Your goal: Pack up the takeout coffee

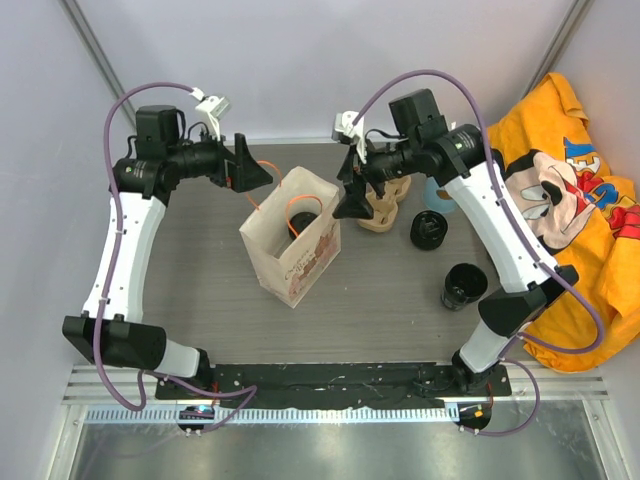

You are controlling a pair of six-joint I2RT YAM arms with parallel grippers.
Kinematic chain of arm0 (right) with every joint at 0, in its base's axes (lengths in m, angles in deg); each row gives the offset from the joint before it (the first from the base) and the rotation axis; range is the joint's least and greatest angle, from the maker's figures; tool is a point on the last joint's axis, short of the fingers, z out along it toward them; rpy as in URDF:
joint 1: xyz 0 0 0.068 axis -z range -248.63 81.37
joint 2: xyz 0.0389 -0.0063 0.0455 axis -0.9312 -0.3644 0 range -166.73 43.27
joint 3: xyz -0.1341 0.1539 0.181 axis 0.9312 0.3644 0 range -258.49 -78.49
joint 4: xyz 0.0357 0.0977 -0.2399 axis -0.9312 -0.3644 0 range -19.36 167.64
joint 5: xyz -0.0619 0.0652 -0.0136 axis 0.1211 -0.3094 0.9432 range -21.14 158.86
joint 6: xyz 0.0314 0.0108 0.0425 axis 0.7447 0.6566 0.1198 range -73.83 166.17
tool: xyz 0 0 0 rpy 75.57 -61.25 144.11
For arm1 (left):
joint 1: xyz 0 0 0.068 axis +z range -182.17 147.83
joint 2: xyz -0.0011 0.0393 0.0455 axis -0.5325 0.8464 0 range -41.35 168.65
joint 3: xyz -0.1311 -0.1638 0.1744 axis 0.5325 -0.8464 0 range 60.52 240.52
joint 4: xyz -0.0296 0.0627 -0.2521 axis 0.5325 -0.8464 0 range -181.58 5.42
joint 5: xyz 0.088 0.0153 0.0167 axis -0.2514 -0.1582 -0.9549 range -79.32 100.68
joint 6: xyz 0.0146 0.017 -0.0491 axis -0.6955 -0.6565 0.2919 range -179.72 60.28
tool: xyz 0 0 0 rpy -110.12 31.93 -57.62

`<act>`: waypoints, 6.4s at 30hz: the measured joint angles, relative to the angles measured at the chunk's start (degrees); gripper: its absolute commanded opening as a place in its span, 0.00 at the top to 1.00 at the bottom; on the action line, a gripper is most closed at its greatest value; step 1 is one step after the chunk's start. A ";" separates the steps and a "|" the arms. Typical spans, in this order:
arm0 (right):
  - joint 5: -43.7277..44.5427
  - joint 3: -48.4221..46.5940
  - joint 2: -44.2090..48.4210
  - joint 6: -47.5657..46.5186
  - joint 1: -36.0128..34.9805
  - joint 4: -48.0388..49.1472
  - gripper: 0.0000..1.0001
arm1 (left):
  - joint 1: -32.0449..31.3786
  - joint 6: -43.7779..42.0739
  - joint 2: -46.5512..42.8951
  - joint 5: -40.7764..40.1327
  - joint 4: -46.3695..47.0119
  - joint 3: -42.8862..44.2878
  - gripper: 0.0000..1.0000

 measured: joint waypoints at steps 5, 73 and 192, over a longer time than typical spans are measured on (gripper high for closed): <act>-2.05 2.80 -0.31 1.97 -0.24 4.74 0.06 | -0.57 -0.02 0.79 -0.42 0.33 0.02 0.07; -5.92 7.58 4.22 0.15 -3.63 2.14 0.99 | -14.62 -2.99 14.49 -2.56 -2.27 13.73 0.75; -5.86 21.27 13.20 -0.66 -3.63 3.74 0.99 | -24.06 -11.74 29.20 -4.11 -13.62 37.20 1.00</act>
